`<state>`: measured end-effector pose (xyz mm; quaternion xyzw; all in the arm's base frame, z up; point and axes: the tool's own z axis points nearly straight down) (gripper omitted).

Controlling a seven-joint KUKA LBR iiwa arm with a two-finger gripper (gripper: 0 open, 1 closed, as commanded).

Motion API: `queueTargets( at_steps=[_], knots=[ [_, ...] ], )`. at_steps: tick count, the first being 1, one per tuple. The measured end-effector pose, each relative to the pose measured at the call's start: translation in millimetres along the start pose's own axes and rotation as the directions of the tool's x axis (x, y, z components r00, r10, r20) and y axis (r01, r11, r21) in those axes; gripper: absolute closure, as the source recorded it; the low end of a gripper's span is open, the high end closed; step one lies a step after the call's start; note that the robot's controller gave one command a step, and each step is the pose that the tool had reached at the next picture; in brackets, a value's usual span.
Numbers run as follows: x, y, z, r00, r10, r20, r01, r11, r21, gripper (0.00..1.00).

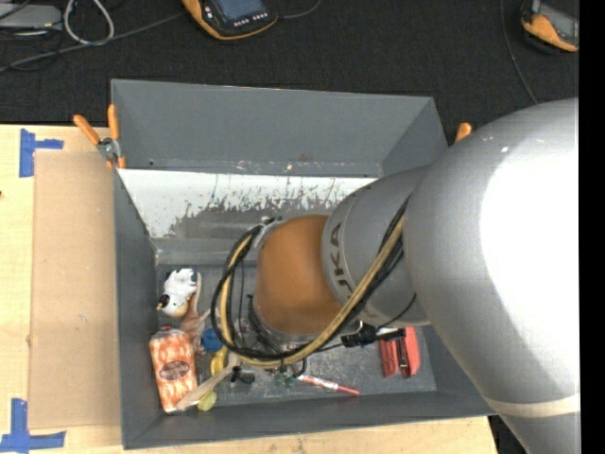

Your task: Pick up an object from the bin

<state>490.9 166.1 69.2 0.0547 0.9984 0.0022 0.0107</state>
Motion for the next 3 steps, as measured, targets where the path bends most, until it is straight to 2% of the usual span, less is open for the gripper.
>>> queueTargets(
  at_steps=[1,2,3],
  knots=[
    [0.0,-0.1,0.0,1.000,0.001,0.000,-0.001,1.000,0.000,1.00],
    [-4.2,-0.1,-100.0,1.000,-0.016,0.004,0.016,1.000,-0.002,1.00],
    [7.0,1.9,-193.1,0.993,-0.121,-0.001,0.121,0.993,-0.001,1.00]
  ],
)
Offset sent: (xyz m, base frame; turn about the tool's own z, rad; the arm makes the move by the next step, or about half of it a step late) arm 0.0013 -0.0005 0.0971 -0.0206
